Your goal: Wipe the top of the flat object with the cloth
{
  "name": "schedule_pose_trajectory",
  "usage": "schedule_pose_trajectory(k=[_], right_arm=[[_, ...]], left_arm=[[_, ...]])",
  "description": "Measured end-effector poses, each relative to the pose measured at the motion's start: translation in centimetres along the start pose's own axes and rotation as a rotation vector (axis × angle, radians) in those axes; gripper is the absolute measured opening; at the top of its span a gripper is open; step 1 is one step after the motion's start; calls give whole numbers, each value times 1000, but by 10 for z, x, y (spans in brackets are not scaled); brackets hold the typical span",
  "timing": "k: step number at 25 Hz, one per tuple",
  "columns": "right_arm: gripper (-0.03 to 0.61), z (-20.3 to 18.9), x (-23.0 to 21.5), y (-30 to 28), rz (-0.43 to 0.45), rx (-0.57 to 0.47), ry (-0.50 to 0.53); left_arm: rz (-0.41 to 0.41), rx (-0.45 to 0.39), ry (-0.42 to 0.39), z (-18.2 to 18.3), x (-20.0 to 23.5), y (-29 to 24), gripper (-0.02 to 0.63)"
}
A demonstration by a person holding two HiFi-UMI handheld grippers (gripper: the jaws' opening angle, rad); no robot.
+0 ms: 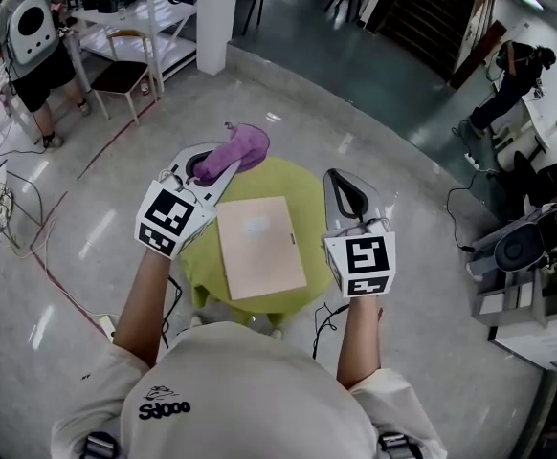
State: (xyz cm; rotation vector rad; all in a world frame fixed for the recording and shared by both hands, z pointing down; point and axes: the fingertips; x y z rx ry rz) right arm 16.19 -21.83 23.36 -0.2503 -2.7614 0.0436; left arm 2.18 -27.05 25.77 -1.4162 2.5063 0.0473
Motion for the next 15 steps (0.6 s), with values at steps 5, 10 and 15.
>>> schedule_pose_trajectory(k=[5,10,15], right_arm=[[9,-6,2,-1,11,13,1],[9,-10,2,1,19,22,-4],[9,-8,1,1,20,17,-20]], left_arm=[[-13,-1,10,0,-4,-2,69],[-21,-3,18,0,-9,-4,69],[-11,15,16,-1,-10,-5,69]])
Point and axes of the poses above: the fingertips, and each gripper's own axes: y backward along the fingers, x to its left, z out of its top, and after that the axes turned 6 degrees about -z, right-handed
